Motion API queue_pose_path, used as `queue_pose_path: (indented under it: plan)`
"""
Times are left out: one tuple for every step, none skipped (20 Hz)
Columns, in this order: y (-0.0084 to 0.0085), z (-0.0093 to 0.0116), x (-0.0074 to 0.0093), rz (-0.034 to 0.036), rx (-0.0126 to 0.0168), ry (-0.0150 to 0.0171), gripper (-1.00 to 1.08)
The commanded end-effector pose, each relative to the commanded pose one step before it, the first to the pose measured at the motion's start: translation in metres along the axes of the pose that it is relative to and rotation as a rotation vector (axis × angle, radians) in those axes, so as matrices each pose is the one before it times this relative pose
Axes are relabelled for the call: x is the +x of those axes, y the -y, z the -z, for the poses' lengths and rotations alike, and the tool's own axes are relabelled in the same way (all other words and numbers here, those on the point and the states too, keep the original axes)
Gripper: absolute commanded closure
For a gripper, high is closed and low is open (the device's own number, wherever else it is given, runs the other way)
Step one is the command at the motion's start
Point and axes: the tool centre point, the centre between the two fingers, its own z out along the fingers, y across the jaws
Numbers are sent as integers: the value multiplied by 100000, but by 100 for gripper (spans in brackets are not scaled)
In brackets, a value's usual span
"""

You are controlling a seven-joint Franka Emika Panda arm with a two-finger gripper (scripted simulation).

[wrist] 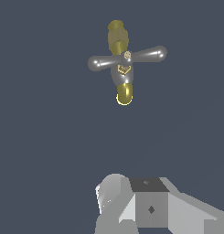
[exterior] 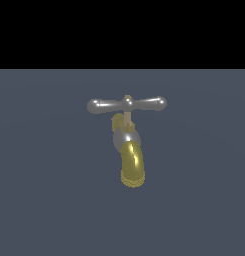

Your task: Turn on the faucet by rotating a designated handle.

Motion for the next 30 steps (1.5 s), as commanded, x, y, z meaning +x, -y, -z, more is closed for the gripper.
queue_pose_path:
  plan:
    - [-1,0,0,0,0,0,108]
    - [-4,-9,0,69,-3,-2,108]
    - [-26,-29,1,169,-3,-2,108]
    - [-37,-49,1,301,-5,-4,108]
    - [-54,-68,2,414,-7,-5,108]
    - [-69,-87,2,535,-10,-7,108]
    - [-86,-107,3,651,-12,-9,108]
    - [-100,-126,4,775,-14,-10,108]
    - [-116,-146,4,892,-16,-12,108]
    - [-131,-165,5,1012,-19,-13,108]
    - [-147,-185,6,1132,-21,-15,108]
    - [-163,-204,6,1250,-23,-17,108]
    - [-178,-224,7,1372,-26,-18,108]
    - [-194,-244,8,1492,-28,-20,108]
    - [-209,-263,9,1613,-30,-22,108]
    - [-226,-283,9,1733,-33,-23,108]
    - [-241,-302,10,1854,-35,-25,108]
    - [-257,-322,11,1974,-38,-27,108]
    - [-273,-342,12,2096,-41,-29,108]
    - [-290,-362,13,2218,-44,-31,108]
    - [-305,-380,14,2326,-46,-32,108]
    - [-309,-385,14,2361,-47,-33,108]
    - [-310,-385,14,2362,-48,-33,108]
    - [-311,-386,15,2364,-48,-33,108]
    - [-312,-386,15,2366,-49,-33,108]
    - [-313,-386,15,2367,-50,-33,108]
    - [-313,-387,15,2369,-50,-33,108]
    - [-314,-387,15,2371,-51,-33,108]
    - [-315,-387,15,2373,-52,-33,108]
    - [-316,-388,15,2374,-52,-33,108]
